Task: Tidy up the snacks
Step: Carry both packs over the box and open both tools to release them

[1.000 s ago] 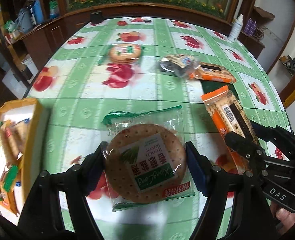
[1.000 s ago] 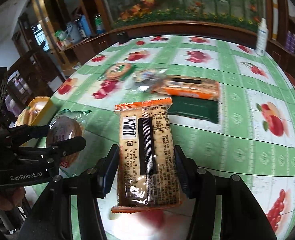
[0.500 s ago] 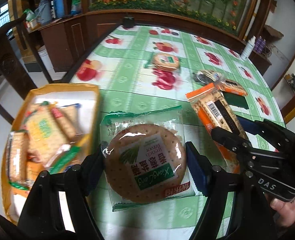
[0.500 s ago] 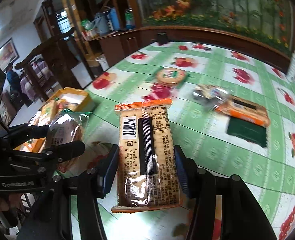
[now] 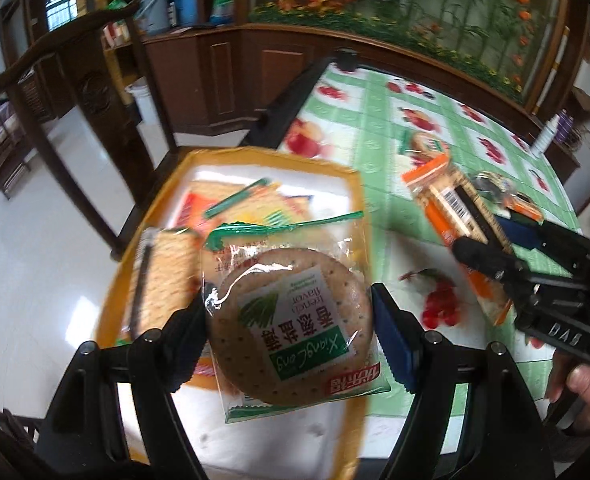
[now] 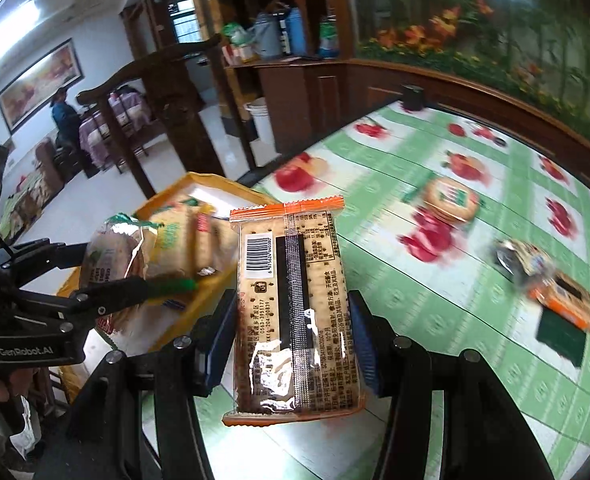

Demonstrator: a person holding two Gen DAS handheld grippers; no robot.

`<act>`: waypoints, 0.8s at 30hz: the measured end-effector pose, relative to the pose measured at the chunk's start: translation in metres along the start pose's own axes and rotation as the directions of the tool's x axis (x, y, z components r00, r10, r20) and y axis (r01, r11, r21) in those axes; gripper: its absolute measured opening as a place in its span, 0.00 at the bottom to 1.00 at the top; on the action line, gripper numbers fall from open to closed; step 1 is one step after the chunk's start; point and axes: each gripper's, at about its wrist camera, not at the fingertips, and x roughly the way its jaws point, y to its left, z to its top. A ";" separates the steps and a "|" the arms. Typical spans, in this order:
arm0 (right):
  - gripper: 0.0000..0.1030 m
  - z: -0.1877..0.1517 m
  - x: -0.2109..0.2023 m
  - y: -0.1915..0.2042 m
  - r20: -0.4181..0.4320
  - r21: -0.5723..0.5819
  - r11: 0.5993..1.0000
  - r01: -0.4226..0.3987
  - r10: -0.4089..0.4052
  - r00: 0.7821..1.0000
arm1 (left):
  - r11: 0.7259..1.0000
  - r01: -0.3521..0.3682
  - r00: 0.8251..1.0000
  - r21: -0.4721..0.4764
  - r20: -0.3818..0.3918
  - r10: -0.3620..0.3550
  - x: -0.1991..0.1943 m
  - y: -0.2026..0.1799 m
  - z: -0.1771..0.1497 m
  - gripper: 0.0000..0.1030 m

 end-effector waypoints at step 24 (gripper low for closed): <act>0.52 0.019 0.052 0.101 -0.108 -0.173 0.970 -0.173 0.156 0.982 | 0.998 -0.047 0.995 -0.029 -0.092 0.044 0.000 0.061 -0.055 0.74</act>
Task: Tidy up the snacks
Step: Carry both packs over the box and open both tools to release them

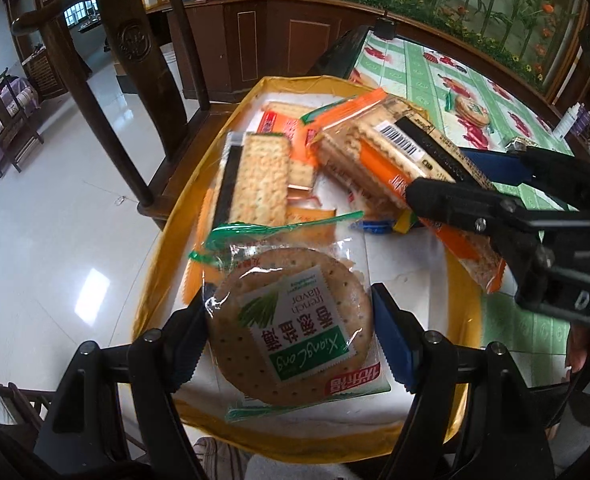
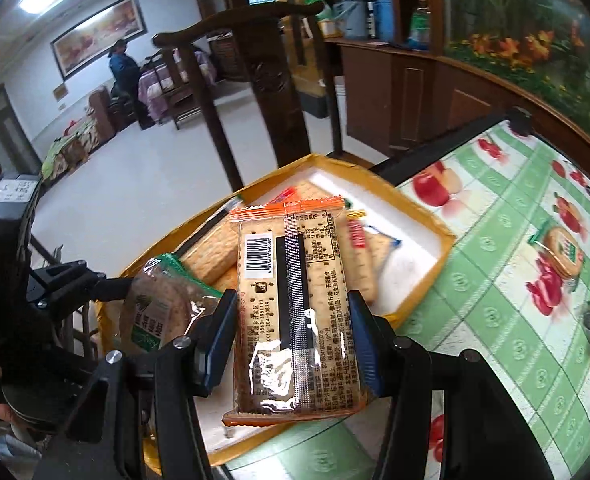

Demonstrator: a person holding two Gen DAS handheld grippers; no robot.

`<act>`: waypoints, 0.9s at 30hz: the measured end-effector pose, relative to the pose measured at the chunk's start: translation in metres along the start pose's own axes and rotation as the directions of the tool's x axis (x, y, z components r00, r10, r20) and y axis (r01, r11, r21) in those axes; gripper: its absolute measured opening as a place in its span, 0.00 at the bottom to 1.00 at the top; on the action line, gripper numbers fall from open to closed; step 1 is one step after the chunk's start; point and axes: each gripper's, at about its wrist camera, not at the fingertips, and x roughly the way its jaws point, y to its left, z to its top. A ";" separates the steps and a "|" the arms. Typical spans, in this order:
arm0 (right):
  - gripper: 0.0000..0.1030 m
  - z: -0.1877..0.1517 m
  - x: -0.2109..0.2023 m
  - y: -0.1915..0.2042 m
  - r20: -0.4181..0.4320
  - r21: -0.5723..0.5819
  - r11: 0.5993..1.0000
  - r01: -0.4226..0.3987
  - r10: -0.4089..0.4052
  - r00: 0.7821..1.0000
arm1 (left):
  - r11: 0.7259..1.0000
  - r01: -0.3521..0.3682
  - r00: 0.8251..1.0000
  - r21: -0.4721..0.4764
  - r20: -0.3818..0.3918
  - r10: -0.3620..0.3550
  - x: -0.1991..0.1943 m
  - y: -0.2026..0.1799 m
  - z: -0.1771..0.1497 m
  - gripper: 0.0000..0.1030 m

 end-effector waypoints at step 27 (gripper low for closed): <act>0.55 -0.007 0.018 0.032 -0.051 -0.043 0.999 0.004 -0.006 0.999 | 0.997 -0.076 0.997 0.008 0.034 0.076 0.007 0.002 -0.008 0.74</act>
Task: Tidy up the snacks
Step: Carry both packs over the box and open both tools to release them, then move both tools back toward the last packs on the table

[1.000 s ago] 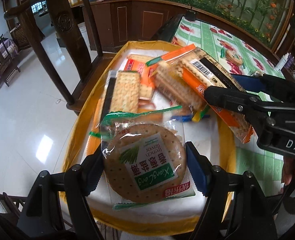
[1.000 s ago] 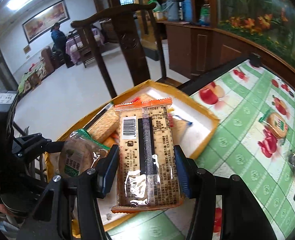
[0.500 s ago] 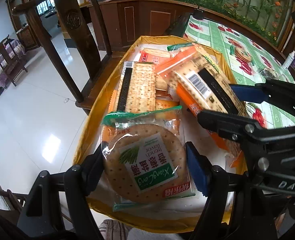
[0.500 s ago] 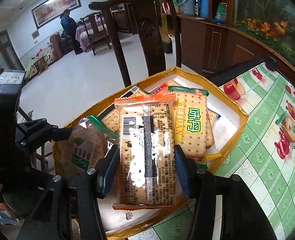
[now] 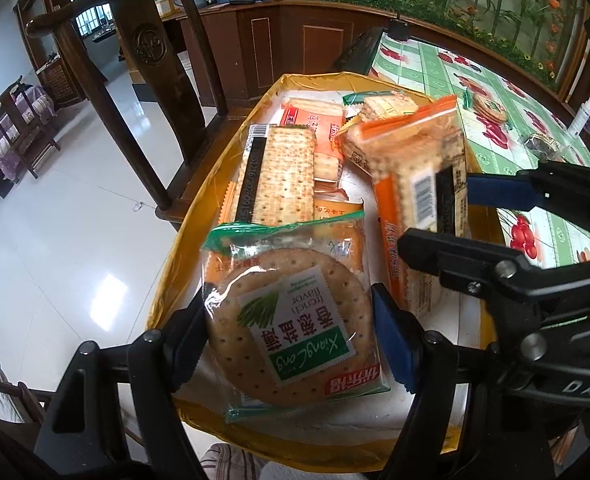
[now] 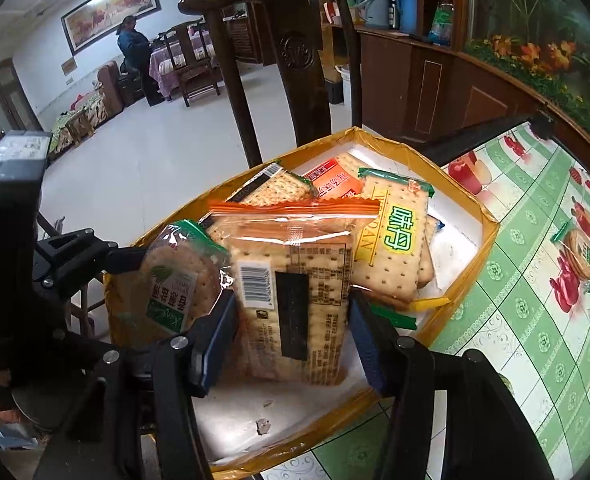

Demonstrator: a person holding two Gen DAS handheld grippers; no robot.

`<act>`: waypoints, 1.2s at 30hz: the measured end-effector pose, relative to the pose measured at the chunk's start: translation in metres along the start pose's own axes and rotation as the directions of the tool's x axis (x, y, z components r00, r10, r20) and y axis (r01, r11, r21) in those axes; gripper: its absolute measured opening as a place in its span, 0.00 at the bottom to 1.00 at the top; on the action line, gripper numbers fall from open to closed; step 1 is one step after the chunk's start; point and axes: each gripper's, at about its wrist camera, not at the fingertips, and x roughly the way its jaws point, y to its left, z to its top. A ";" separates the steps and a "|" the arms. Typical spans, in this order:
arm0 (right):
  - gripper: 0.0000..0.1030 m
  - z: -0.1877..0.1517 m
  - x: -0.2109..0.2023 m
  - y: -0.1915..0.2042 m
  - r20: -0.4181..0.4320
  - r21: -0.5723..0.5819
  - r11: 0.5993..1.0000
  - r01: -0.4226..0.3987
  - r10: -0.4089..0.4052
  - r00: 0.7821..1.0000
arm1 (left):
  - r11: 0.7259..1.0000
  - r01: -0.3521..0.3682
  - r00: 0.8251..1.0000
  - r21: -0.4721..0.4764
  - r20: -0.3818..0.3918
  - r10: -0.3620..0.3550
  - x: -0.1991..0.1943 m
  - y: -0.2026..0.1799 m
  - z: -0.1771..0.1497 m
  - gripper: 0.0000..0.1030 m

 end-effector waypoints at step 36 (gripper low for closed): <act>0.70 -0.066 -0.085 -0.122 0.092 0.302 0.944 0.135 -0.170 0.981 | 0.993 0.018 0.988 0.116 0.149 -0.035 -0.024 -0.109 0.047 0.84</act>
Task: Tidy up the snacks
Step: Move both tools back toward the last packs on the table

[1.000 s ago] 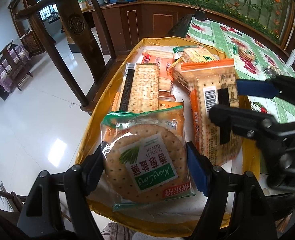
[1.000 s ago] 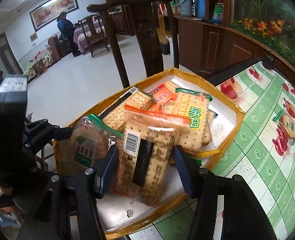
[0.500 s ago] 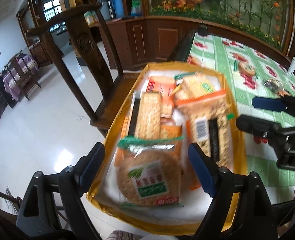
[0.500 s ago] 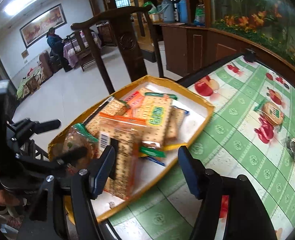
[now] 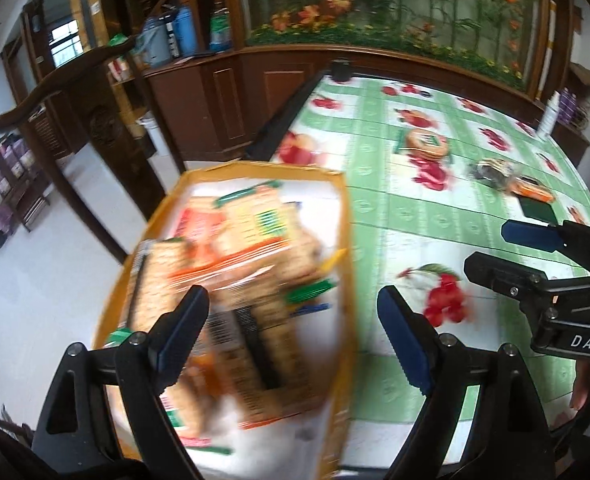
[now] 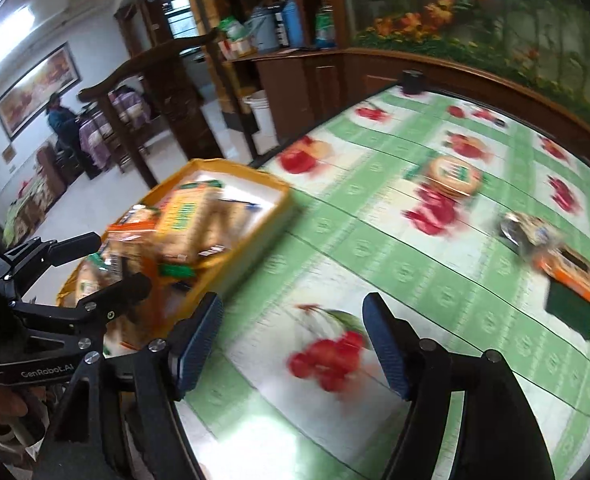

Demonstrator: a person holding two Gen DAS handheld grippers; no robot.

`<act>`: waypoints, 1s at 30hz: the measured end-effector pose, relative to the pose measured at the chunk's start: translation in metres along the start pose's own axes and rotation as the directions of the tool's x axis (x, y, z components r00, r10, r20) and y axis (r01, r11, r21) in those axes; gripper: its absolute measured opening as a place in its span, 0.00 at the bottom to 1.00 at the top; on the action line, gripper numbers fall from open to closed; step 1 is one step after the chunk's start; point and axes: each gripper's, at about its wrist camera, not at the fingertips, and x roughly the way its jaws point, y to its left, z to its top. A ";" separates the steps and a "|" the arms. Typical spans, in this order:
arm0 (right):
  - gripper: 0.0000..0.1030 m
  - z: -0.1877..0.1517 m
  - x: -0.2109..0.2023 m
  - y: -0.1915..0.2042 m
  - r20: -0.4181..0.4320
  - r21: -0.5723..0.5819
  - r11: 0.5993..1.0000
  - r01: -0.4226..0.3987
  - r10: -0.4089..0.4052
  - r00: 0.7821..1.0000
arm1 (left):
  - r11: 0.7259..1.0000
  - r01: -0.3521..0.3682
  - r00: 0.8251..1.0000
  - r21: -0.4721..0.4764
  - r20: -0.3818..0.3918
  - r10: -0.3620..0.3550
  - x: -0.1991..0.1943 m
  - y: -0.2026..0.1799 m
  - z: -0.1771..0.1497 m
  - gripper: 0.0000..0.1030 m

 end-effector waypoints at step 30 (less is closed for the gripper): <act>0.77 -0.041 -0.055 -0.149 0.005 0.280 0.946 0.162 -0.170 0.985 | 0.979 0.192 0.973 0.074 -0.147 -0.179 0.058 -0.129 0.073 0.84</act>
